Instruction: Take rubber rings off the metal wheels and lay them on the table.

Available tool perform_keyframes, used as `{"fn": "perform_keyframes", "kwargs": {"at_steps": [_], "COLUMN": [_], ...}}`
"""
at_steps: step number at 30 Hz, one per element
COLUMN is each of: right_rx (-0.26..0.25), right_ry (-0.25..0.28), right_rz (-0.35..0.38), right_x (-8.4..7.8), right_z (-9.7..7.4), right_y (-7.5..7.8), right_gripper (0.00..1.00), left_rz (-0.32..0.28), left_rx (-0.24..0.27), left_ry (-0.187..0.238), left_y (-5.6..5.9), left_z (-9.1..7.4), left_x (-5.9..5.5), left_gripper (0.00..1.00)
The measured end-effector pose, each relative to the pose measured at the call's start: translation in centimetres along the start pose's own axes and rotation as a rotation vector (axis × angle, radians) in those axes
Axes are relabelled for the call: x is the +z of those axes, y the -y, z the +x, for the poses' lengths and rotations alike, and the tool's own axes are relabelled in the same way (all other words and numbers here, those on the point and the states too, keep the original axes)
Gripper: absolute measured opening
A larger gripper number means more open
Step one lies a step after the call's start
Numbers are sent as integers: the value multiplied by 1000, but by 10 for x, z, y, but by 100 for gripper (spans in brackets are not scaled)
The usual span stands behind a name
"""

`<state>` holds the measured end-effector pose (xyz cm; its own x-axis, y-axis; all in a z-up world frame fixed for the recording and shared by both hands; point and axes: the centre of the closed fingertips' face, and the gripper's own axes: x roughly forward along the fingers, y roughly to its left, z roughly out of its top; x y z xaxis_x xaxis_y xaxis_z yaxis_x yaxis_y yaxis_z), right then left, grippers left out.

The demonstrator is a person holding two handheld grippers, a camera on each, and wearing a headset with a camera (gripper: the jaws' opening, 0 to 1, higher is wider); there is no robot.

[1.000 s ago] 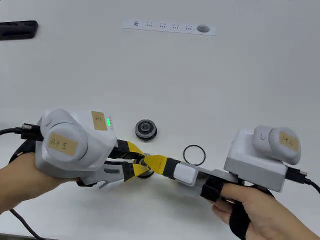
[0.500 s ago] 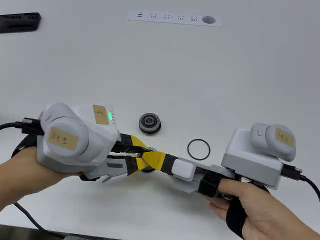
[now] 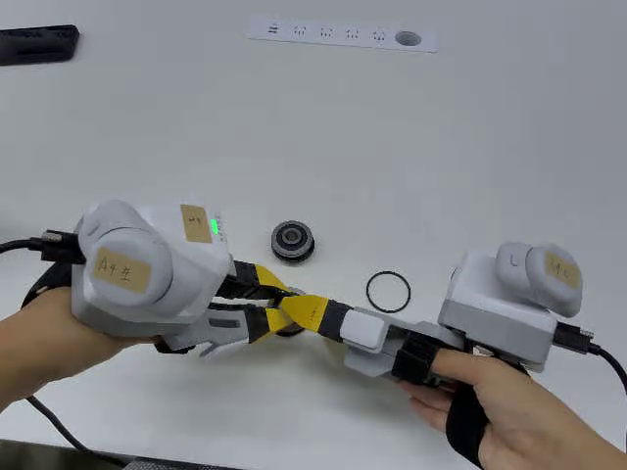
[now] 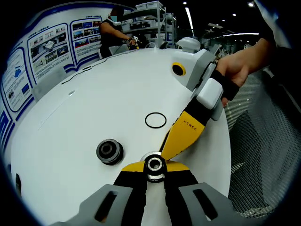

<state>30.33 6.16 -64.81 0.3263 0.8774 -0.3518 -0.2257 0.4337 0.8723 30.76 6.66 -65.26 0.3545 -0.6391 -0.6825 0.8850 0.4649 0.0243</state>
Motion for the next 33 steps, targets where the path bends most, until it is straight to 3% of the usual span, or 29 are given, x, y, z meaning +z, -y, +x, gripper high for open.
{"fn": "perform_keyframes", "kwargs": {"at_steps": [9, 24, 33], "right_rx": [-14, -72, -83], "right_ry": [6, 4, 4], "right_rz": [-16, -19, -8], "right_x": [1, 4, 4], "right_z": [0, 0, -1], "right_y": [3, 20, 19], "right_gripper": [29, 4, 2], "left_rz": [-2, -11, -1], "left_rx": [2, 2, 3], "left_ry": [2, 2, -6], "left_y": [-1, -2, -2], "left_z": [0, 1, 2], "left_x": [0, -1, -1], "left_gripper": [13, 13, 13]}}
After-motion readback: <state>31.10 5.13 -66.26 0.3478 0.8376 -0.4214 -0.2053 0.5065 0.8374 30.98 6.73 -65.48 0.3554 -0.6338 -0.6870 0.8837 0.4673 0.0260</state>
